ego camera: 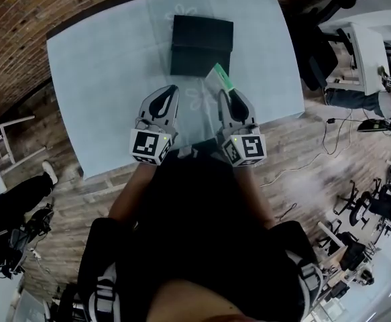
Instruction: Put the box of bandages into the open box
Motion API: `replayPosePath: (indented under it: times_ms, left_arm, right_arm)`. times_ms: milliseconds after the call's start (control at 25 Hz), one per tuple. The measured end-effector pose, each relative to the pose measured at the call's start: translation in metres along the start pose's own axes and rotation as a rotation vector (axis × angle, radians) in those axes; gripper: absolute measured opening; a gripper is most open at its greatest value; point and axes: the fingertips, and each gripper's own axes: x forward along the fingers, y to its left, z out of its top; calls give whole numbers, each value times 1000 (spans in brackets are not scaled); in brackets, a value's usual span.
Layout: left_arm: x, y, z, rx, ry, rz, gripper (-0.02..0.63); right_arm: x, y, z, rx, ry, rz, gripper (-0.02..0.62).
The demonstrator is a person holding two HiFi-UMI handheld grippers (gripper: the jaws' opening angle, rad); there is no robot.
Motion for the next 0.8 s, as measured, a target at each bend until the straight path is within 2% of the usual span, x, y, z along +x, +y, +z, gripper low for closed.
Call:
replayPosePath:
  times_ms: [320, 480, 800]
  left_arm:
    - [32, 5, -6, -17, 20, 70, 40]
    - [44, 15, -9, -27, 28, 95, 40]
    - [55, 34, -15, -32, 33, 139, 40]
  right_arm:
    - [30, -24, -13, -10, 55, 73, 101]
    - [47, -30, -20, -47, 80, 103, 101]
    - [72, -39, -41, -111, 118, 115, 101]
